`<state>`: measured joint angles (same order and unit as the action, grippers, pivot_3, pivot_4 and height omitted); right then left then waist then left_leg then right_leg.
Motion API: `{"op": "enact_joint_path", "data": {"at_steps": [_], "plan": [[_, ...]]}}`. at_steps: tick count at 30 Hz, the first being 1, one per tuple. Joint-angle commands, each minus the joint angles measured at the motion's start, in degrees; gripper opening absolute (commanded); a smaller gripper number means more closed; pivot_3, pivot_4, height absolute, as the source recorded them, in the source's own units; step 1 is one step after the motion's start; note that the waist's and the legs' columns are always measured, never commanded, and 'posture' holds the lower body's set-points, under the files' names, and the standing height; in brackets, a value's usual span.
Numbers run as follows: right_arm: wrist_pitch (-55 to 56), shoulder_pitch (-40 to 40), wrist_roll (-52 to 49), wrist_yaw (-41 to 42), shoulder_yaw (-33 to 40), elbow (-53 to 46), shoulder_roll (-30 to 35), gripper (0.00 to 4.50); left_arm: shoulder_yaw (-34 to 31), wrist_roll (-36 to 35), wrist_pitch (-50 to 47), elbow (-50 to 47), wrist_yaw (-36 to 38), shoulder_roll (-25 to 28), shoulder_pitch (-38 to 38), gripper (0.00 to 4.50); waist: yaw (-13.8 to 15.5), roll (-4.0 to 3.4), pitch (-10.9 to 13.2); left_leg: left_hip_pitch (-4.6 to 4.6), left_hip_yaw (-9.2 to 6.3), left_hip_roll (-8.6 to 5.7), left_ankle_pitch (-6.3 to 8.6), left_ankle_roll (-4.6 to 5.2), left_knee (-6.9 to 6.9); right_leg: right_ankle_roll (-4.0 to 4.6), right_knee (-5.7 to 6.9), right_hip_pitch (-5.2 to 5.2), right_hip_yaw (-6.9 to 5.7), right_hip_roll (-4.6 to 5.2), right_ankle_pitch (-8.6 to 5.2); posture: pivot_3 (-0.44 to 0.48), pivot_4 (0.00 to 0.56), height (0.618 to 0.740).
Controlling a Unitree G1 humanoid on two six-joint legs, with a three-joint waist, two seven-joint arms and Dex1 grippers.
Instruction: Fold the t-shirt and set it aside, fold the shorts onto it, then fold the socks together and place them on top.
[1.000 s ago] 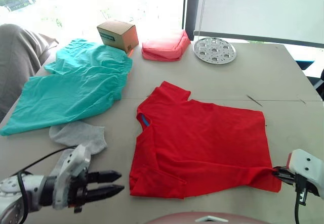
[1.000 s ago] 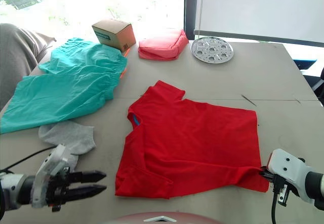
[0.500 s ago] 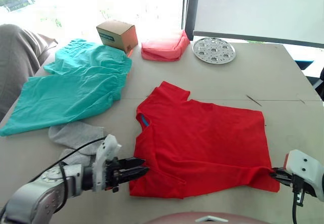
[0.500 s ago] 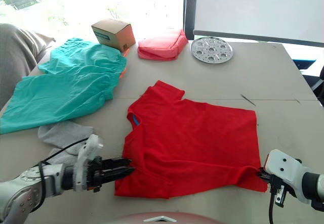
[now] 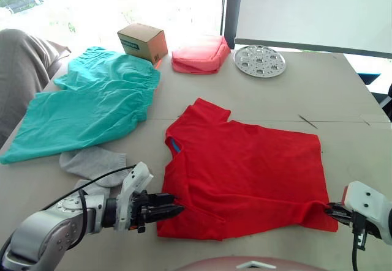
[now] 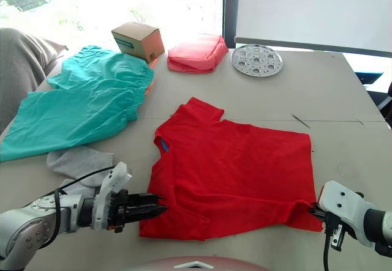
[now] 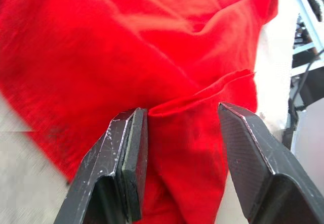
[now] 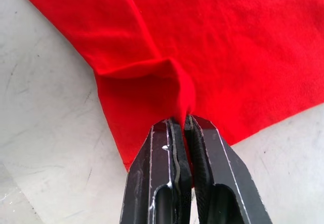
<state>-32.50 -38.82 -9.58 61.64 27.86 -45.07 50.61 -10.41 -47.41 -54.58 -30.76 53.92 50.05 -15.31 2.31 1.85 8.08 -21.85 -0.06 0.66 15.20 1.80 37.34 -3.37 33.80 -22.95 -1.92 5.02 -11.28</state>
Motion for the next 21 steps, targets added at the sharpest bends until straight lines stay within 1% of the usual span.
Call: {"op": "enact_joint_path", "data": {"at_steps": [1, 2, 4, 6, 11, 16, 21], "plan": [[-0.4, -0.3, -0.6, -0.3, 1.8, -1.7, 0.1, 0.00, 1.4, -0.3, 0.3, -1.7, 0.0, 0.3, 1.1, 1.20, 0.0, -0.01, 0.0, 0.00, 0.00, 0.00, 0.00, 0.00, 0.00, 0.00, 0.00, 0.00, 0.00, 0.00, 0.00, 0.000, 0.150, 0.739], [-0.4, -0.4, -0.6, -0.3, 1.9, -1.7, 0.1, 0.00, 1.7, 0.3, 0.7, -1.6, 0.1, 0.5, 1.1, 0.60, 0.0, -0.01, 0.0, 0.00, 0.00, 0.00, 0.00, 0.00, 0.00, 0.00, 0.00, 0.00, 0.00, 0.00, 0.00, 0.000, 0.150, 0.739], [-0.4, -0.5, -0.5, -0.3, 2.0, -1.7, 0.1, 0.00, 2.3, 1.8, 1.7, -1.3, 0.7, 1.8, 0.8, 0.03, 0.0, 0.00, 0.0, 0.00, 0.00, 0.00, 0.00, 0.00, 0.00, 0.00, 0.00, 0.00, 0.00, 0.00, 0.00, 0.000, 0.150, 0.739], [-0.4, -0.4, -0.4, -0.4, 2.1, -1.5, 0.2, 0.00, 2.0, 2.4, 2.6, -0.9, 1.7, 2.7, 0.0, 0.03, 0.0, -0.01, 0.0, 0.00, 0.00, 0.00, 0.00, 0.00, 0.00, 0.00, 0.00, 0.00, 0.00, -0.01, 0.00, 0.000, 0.150, 0.739], [-0.3, -0.3, -0.3, -0.3, 2.4, -0.8, 0.4, 0.00, -1.7, 1.8, 4.2, 0.5, 5.6, 4.9, -3.3, 0.03, 0.0, -0.02, 0.0, 0.00, 0.01, 0.00, 0.00, 0.00, 0.00, 0.00, -0.01, -0.02, 0.00, 0.01, 0.00, 0.000, 0.150, 0.739], [-0.2, 0.1, -0.3, -0.4, 1.8, -0.4, 0.5, 0.00, -6.1, -2.1, 3.2, 2.1, 7.7, 4.0, -4.1, 0.03, 0.0, -0.03, 0.0, -0.01, 0.00, 0.01, 0.01, -0.01, 0.00, 0.00, -0.02, -0.02, -0.01, 0.04, 0.00, 0.000, 0.150, 0.739], [-0.3, 1.0, -0.3, -0.9, 0.9, -0.4, 0.6, 0.00, -6.6, -2.2, 3.1, 3.5, 6.4, 2.9, -3.2, 0.03, 0.0, -0.05, 0.0, -0.01, 0.00, 0.01, 0.01, -0.01, -0.01, 0.00, -0.01, -0.02, -0.01, 0.03, 0.00, 0.000, 0.150, 0.739]]}}
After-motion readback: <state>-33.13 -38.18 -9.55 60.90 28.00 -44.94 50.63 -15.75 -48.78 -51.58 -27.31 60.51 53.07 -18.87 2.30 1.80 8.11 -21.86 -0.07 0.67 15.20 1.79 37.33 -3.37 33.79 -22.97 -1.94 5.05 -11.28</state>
